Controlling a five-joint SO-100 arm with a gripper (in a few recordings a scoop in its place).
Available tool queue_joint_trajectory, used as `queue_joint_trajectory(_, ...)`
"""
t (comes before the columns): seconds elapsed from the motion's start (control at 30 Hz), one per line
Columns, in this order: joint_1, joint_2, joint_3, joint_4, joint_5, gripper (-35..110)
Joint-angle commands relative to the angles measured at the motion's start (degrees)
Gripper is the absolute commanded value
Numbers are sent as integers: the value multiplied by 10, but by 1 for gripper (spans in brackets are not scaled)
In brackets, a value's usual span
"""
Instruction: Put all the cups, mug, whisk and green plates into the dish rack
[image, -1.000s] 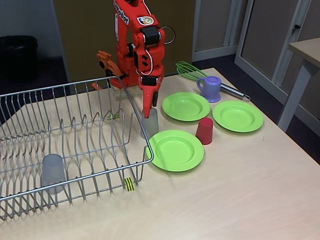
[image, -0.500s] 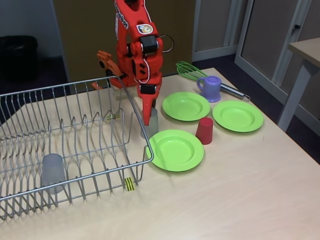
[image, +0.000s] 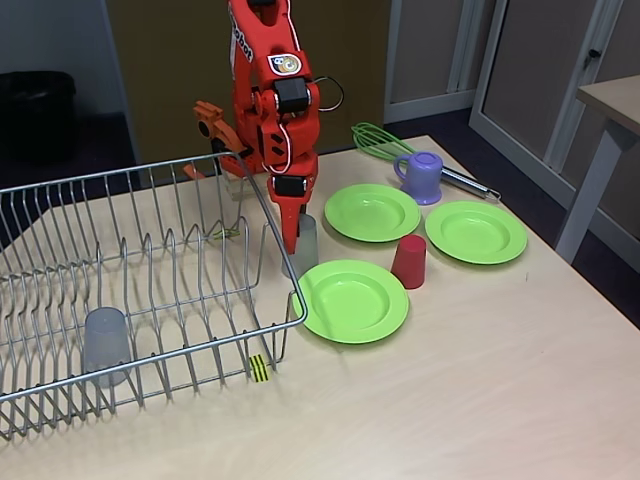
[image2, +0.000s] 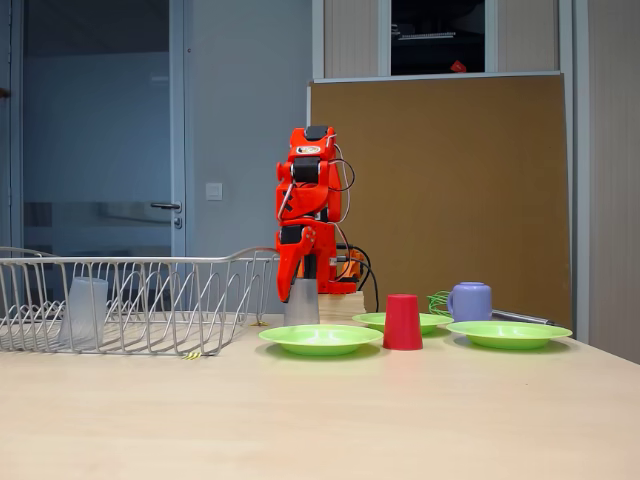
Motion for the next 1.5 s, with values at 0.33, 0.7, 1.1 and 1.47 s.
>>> queue_joint_trajectory(0.33, -34, 51, -25, 54, 15, 21)
queue_joint_trajectory(0.7, -62, 131, -77, 149, 16, 20)
queue_joint_trajectory(1.1, -2, 185, -302, 292, -210, 20)
queue_joint_trajectory(1.47, 207, 47, -601, 381, -471, 20)
